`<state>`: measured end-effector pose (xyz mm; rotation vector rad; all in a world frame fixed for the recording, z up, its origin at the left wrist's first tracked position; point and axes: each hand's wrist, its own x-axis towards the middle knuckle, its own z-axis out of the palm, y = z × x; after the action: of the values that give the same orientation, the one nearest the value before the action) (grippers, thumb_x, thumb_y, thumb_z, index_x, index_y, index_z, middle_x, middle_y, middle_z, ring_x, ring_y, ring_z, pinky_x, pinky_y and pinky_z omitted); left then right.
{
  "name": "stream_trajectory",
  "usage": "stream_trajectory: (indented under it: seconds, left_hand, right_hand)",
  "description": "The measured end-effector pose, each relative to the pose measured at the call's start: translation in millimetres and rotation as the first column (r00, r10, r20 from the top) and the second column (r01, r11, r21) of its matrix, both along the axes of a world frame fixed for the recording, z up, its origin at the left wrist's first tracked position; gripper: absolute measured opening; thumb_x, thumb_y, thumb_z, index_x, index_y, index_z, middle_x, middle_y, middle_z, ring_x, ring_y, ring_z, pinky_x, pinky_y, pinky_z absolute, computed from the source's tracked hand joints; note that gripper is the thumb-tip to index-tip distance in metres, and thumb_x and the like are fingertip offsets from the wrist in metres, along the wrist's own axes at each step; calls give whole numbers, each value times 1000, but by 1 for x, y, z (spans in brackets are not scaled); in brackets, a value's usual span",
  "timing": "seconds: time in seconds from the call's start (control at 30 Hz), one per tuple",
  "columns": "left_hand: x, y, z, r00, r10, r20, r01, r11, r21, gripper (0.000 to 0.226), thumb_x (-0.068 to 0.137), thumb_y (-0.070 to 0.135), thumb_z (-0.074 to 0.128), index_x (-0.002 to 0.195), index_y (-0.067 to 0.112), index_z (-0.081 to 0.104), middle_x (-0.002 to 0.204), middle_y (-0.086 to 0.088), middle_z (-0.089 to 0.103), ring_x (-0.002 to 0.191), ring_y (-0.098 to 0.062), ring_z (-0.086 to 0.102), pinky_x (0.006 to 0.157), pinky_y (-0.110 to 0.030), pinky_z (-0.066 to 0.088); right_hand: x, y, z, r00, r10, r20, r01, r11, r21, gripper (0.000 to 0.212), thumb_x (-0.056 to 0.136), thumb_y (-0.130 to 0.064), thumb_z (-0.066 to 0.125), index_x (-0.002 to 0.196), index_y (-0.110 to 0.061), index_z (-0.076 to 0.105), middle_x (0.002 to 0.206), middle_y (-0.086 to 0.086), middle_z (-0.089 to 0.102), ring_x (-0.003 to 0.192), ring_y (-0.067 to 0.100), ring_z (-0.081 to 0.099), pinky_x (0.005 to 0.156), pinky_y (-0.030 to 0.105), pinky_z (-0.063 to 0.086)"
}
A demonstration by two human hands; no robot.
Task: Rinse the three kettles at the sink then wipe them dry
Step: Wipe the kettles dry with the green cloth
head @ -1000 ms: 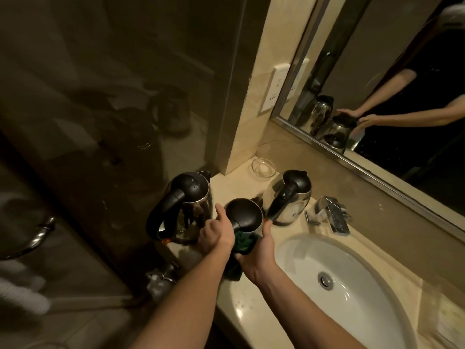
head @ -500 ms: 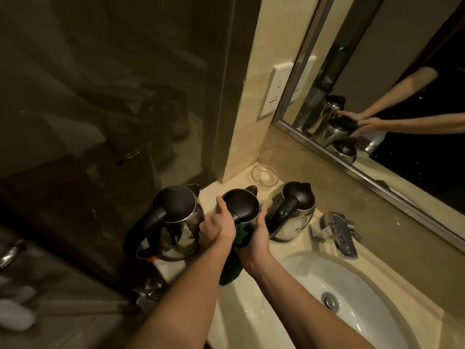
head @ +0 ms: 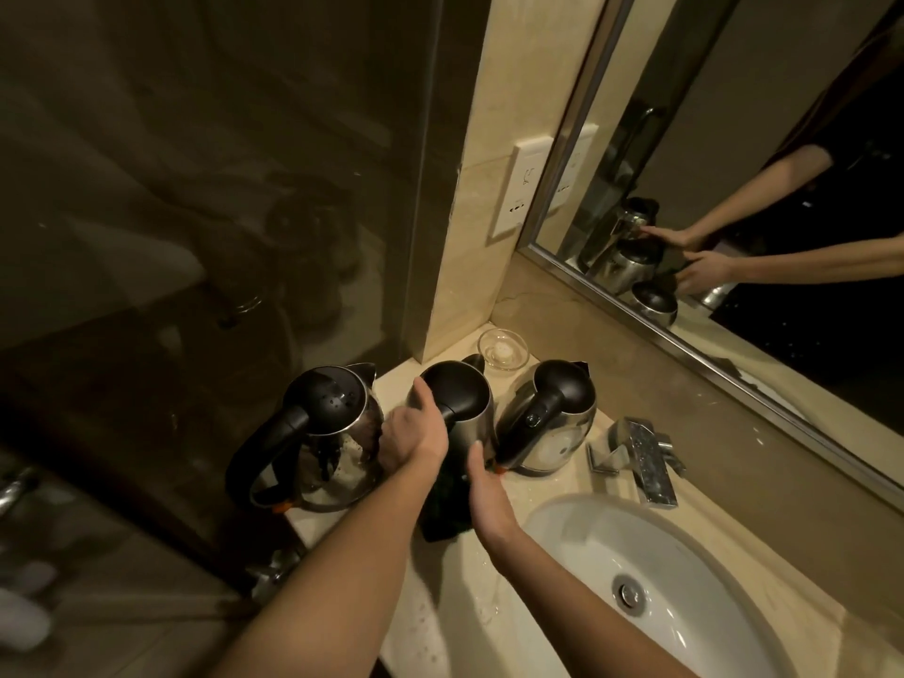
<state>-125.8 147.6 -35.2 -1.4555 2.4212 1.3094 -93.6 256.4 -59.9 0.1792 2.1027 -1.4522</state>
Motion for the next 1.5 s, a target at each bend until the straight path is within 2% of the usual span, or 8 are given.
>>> stream_trajectory:
  seconds: [0.17,0.4,0.57,0.7,0.9,1.0,1.33,1.5]
  left_hand:
    - [33,-10,14,905,-426,18,395,823,-408,70,102,61,21,109,9,66,109,-12,70,99,-26,65,83,-39,50]
    - [78,-86,49,789,-606,100,475,498,-725,48,105,50,26,114,17,60,117,-4,63,111,-21,54,99,-38,38]
    - [108,-145,26,934,-358,-7,278,738,-614,50,106,48,27,113,12,61,115,-6,63,109,-22,56,99,-39,41]
    - [115,-157,2,972,-163,-171,136,977,-162,63,105,53,26,114,5,65,111,-16,67,101,-29,65,93,-47,54]
    - [111,-144,5,980,-13,-198,31,996,85,71,104,58,24,134,2,55,138,-20,53,122,-32,53,101,-40,40]
    - [113,-144,-3,980,-25,-199,47,993,107,70,103,61,25,121,3,60,125,-18,60,104,-26,58,95,-37,43]
    - [134,-133,-11,979,-17,-201,48,987,153,79,93,76,24,105,9,64,116,-18,66,106,-35,66,99,-52,51]
    - [150,-123,-11,975,-43,-219,73,988,133,68,93,75,26,75,16,53,109,-21,69,101,-39,69,87,-46,57]
  right_hand:
    - [34,15,-28,894,448,31,-387,734,558,86,97,-69,16,159,-9,15,168,14,-1,154,31,10,123,41,11]
    - [74,20,-27,753,642,145,-483,390,784,107,80,-78,1,159,-6,-5,163,18,-22,150,44,11,122,47,17]
    - [89,14,-23,703,692,165,-479,290,828,130,54,-85,-15,158,-7,-10,163,16,-25,149,43,15,123,47,19]
    - [96,12,-22,695,700,163,-459,257,851,130,54,-85,-17,157,-7,-11,163,16,-24,149,42,16,123,47,18]
    - [103,18,-23,708,685,172,-452,252,855,132,51,-84,-20,157,-6,-11,162,17,-26,150,45,12,123,48,17]
    - [107,21,-21,715,681,158,-437,259,861,131,53,-83,-21,157,-5,-10,162,18,-26,149,46,14,123,48,19]
    - [119,36,-12,757,649,80,-366,318,875,127,56,-81,-20,157,-5,-9,162,18,-25,149,45,14,123,47,19]
    - [124,41,-10,785,618,46,-327,350,878,122,62,-81,-18,157,-5,-8,162,18,-24,149,46,13,123,47,18]
